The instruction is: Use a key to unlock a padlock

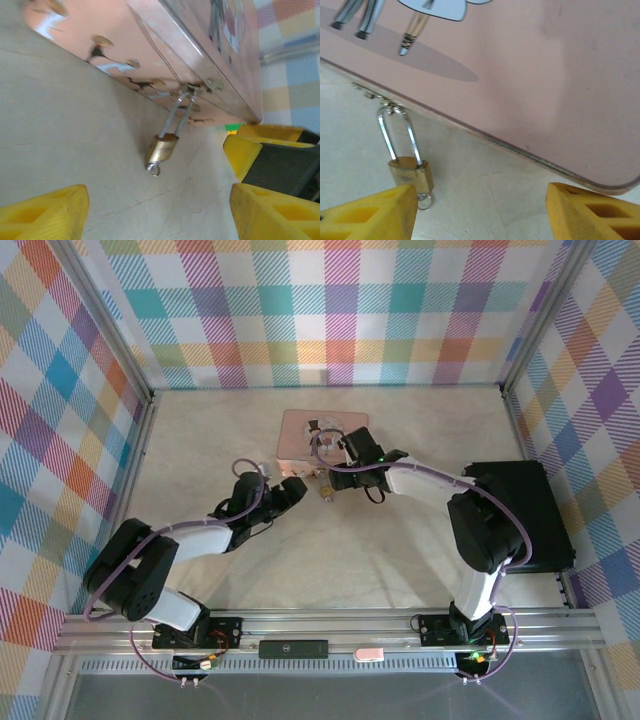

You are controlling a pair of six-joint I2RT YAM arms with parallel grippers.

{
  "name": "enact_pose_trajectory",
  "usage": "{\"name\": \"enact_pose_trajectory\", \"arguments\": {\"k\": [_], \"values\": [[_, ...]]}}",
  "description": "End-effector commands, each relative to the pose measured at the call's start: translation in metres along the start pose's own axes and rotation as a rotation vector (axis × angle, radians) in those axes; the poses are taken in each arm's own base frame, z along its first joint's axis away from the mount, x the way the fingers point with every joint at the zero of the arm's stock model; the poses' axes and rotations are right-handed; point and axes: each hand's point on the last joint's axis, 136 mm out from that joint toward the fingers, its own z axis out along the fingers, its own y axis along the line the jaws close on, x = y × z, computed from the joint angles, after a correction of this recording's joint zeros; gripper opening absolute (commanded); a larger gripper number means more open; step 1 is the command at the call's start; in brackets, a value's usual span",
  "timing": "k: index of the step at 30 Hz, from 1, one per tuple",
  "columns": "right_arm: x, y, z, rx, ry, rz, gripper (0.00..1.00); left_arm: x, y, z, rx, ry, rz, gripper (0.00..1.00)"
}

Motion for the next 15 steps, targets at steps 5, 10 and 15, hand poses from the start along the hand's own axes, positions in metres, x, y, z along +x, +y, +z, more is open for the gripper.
{"name": "enact_pose_trajectory", "arguments": {"k": [5,10,15], "values": [[-0.009,-0.001,-0.054,-0.118,-0.11,0.148,0.69,0.01,-0.011,0.049,-0.007,0.115,0.101,0.66],[0.005,-0.019,-0.073,-0.15,-0.144,0.242,0.7,0.019,-0.003,0.075,-0.021,0.168,0.106,0.57],[0.018,-0.032,-0.082,-0.154,-0.164,0.295,0.7,0.024,0.003,0.086,-0.037,0.188,0.123,0.56]]}}
